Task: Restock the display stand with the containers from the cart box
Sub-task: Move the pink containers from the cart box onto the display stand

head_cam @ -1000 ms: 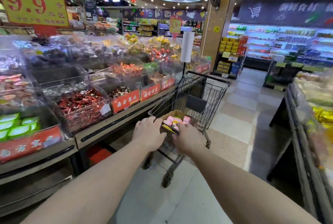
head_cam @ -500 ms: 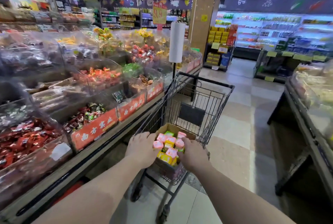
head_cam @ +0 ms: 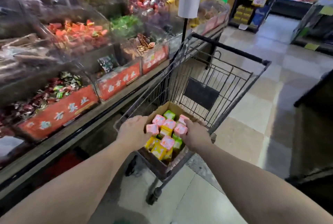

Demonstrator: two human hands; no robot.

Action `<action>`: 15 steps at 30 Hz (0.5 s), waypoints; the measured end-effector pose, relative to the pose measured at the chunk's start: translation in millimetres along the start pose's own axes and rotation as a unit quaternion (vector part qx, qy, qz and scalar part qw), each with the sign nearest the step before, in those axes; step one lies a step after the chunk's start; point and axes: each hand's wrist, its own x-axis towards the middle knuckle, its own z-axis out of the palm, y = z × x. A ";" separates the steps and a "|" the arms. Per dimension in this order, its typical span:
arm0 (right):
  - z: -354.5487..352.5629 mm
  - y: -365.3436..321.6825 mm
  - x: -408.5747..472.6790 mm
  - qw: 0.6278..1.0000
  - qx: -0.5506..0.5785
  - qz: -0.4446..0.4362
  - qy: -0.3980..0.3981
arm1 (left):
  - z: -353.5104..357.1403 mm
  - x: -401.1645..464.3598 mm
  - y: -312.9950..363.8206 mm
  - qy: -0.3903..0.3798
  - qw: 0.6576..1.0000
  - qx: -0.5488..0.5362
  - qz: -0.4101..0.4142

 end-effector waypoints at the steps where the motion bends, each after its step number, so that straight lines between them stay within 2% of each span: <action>1: 4.0 1.3 10.2 1.000 0.004 -0.004 -0.011 | 5.5 6.7 -2.1 -0.012 1.000 -0.005 -0.008; 7: 33.8 0.7 58.0 0.997 0.023 -0.003 -0.067 | 37.2 56.6 -34.6 -0.086 0.996 -0.015 -0.029; 15: 54.6 -3.7 111.8 0.991 0.051 0.088 -0.092 | 75.9 139.9 -77.2 -0.178 0.983 -0.049 0.016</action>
